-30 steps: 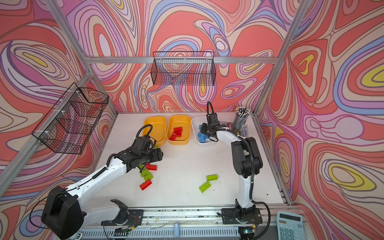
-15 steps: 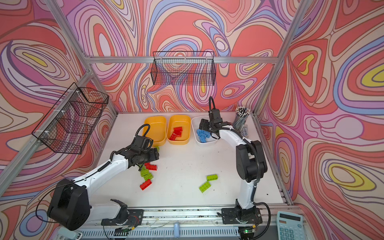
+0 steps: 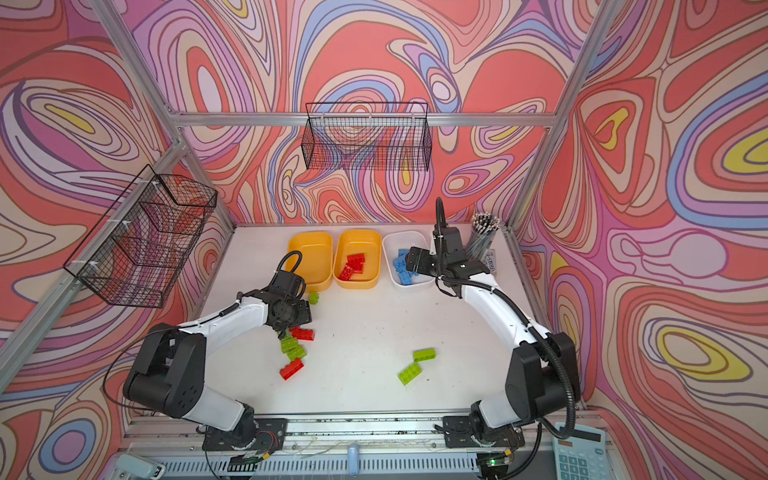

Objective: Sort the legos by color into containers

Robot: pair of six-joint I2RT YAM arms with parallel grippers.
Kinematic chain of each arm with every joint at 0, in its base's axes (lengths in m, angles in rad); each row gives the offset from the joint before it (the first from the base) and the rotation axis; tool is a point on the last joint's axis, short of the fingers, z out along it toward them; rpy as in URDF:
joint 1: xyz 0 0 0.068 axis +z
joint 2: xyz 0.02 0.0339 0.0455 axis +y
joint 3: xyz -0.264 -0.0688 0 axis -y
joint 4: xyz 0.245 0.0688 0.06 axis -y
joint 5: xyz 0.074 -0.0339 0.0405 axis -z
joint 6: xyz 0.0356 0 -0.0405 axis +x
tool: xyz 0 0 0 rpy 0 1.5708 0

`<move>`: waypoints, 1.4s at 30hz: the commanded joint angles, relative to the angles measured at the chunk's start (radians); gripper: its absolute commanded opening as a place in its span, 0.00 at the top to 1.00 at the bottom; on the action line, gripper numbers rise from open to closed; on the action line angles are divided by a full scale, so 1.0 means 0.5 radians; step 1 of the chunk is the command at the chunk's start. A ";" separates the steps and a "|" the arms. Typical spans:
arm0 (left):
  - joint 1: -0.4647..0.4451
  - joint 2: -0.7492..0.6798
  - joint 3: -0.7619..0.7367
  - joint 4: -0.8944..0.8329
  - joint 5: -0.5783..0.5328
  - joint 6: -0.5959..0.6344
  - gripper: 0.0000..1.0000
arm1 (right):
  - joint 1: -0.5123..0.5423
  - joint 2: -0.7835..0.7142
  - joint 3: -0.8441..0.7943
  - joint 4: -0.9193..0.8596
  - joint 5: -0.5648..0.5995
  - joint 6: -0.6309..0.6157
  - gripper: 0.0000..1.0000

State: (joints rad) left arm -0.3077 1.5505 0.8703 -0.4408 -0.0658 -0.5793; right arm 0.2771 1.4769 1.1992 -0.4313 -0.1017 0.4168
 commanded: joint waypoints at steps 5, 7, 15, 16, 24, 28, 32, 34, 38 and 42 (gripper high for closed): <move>0.007 0.159 0.121 -0.043 -0.114 0.064 0.39 | 0.007 -0.096 -0.043 -0.083 0.016 -0.044 0.02; 0.007 0.185 0.125 -0.056 -0.122 0.063 0.40 | 0.007 -0.103 -0.051 -0.085 0.016 -0.045 0.02; 0.006 0.250 0.106 -0.054 -0.096 0.035 0.47 | 0.007 -0.115 -0.073 -0.099 0.022 -0.053 0.02; 0.007 0.259 0.106 -0.057 -0.082 0.030 0.50 | 0.007 -0.120 -0.073 -0.100 0.021 -0.053 0.02; 0.002 0.209 0.182 -0.180 -0.097 -0.005 0.74 | 0.010 -0.232 -0.109 -0.109 0.016 -0.064 0.02; -0.013 0.140 0.288 -0.272 -0.124 -0.023 0.75 | 0.007 -0.320 -0.139 -0.121 0.018 -0.067 0.02; -0.089 0.128 0.487 -0.375 -0.152 -0.039 0.75 | 0.008 -0.401 -0.179 -0.131 0.022 -0.074 0.02; -0.157 0.157 0.626 -0.417 -0.176 -0.034 0.75 | 0.007 -0.440 -0.203 -0.128 0.017 -0.070 0.02; -0.284 0.329 0.994 -0.481 -0.214 0.003 0.75 | 0.007 -0.515 -0.273 -0.108 -0.017 -0.045 0.02; -0.345 0.591 1.402 -0.533 -0.183 0.044 0.75 | 0.007 -0.591 -0.337 -0.104 -0.046 -0.026 0.02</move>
State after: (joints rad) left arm -0.4706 1.7645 1.4876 -0.6392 -0.1425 -0.5724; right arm 0.2771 1.2144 1.0519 -0.4858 -0.1097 0.3977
